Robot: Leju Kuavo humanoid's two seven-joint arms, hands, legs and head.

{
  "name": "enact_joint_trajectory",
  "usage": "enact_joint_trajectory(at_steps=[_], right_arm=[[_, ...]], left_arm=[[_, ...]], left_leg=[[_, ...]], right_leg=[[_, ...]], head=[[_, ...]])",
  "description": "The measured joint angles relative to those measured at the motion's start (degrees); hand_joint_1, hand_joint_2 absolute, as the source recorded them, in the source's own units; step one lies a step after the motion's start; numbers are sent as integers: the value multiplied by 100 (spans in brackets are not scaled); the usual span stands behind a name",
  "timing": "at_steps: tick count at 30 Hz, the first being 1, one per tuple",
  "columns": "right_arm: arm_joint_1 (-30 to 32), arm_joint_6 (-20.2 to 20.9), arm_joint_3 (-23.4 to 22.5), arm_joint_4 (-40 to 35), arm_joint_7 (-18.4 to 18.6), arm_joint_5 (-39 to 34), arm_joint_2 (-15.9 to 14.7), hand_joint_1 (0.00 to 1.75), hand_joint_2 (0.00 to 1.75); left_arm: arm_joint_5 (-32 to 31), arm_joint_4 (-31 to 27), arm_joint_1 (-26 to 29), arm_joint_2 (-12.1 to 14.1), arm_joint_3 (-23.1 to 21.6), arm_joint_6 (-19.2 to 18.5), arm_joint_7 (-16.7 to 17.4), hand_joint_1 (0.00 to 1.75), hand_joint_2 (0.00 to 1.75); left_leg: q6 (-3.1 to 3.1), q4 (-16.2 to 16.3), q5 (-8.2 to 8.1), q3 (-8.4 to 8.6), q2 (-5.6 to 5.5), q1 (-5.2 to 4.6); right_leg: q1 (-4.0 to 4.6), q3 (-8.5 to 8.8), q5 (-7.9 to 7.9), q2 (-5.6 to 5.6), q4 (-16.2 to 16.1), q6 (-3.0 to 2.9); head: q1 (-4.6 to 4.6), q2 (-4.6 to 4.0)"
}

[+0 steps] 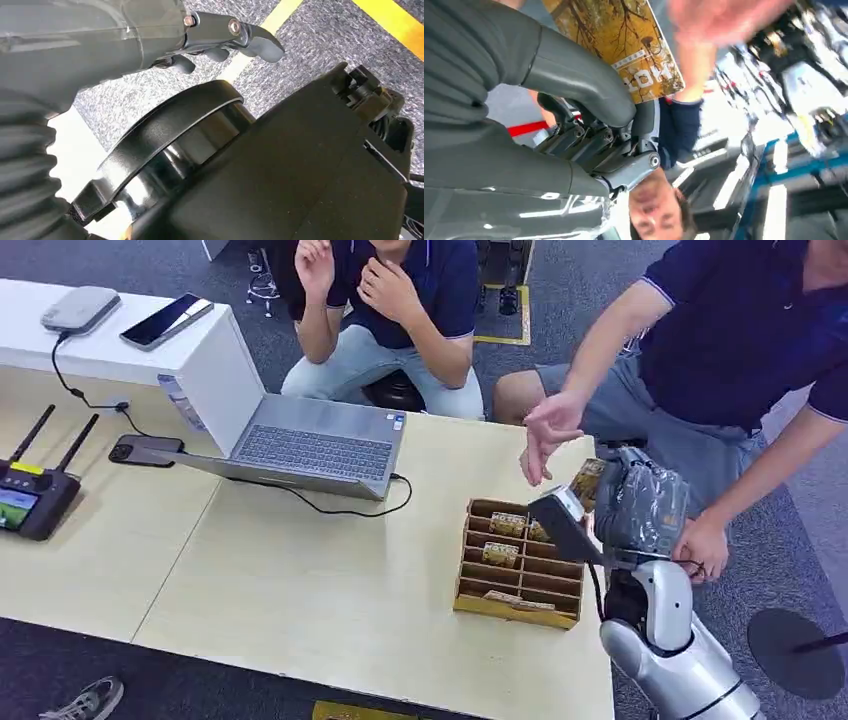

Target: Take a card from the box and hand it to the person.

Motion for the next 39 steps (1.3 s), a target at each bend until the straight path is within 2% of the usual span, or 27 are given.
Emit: enact_joint_trajectory(at_steps=[3,5,10,11,14,16,17,18,19,26,35,36,37,39], right_arm=[[-75,70,-52,-172,-20,-129,-28,155,175],[-120,81,-55,-166,-163,-286,-22,155,175],[-210,-203,24,192,-597,-653,242,155,175],[-214,-221,37,295,-627,-677,302,175,175],[-233,-247,94,509,-695,-699,448,175,175],[-236,-256,109,652,-877,-702,538,175,175],[-235,-260,109,728,-979,-697,598,129,175],[-234,-262,107,814,-1069,-688,663,10,175],[-231,-264,101,897,-1144,-673,728,0,175],[-108,-273,-70,1336,-1519,-632,1106,0,175],[43,-280,-294,1463,-1652,-1043,1235,0,175],[68,-280,-343,1458,-1714,-1252,1242,0,175],[153,-286,-450,1375,-1957,-2243,1242,0,175],[272,-293,-575,1193,-2246,-3511,1237,0,175]], left_arm=[[-11,0,-5,-4,0,-11,0,0,175],[-35,0,-15,-15,0,-44,7,0,175],[-101,0,-45,-48,-2,-125,70,0,175],[-101,0,-45,-52,-4,-131,83,0,175],[-109,0,-46,-61,-7,-144,103,0,175],[-184,0,-60,-61,-9,-164,160,0,175],[-203,0,-75,-61,-11,-184,201,0,0],[-205,0,-83,-61,-18,-195,236,0,0],[-203,0,-75,-61,-33,-201,265,0,0],[-170,0,17,-59,-50,-146,201,0,0],[-74,0,54,-57,-50,-107,184,0,0],[-63,2,58,-57,-50,-81,168,0,0],[18,2,80,-50,-48,-35,120,0,0],[107,0,117,-42,-46,20,83,0,0]], left_leg=[[0,0,0,-2,0,0],[0,-1,0,-5,-2,0],[0,-2,0,-4,-2,1],[0,-2,0,-5,-2,1],[0,-2,0,-6,-5,2],[0,-2,0,-7,-8,2],[0,-2,0,-8,-8,2],[0,-2,0,-8,-7,2],[0,-2,0,-8,-7,2],[0,-1,0,-7,-5,2],[0,0,0,-6,-5,1],[0,1,0,-6,-5,1],[0,1,0,-6,-4,1],[0,1,0,-5,-3,1]], right_leg=[[0,1,0,-1,0,0],[0,1,0,-3,0,0],[0,1,0,-3,1,0],[1,1,0,-3,1,0],[1,0,0,-7,1,0],[1,0,-1,-10,1,0],[1,0,-1,-10,1,0],[1,0,-1,-9,1,0],[1,-1,-1,-8,1,0],[1,-4,-1,-7,0,0],[1,-4,0,-5,0,0],[1,-4,0,-5,0,0],[1,-4,0,-4,-1,0],[1,-6,0,-1,-1,0]], head=[[-2,0],[0,0],[-2,0],[-2,0],[0,0],[0,0],[-2,0],[0,0],[-2,0],[-2,0],[-2,0],[-2,0],[0,0],[0,0]])
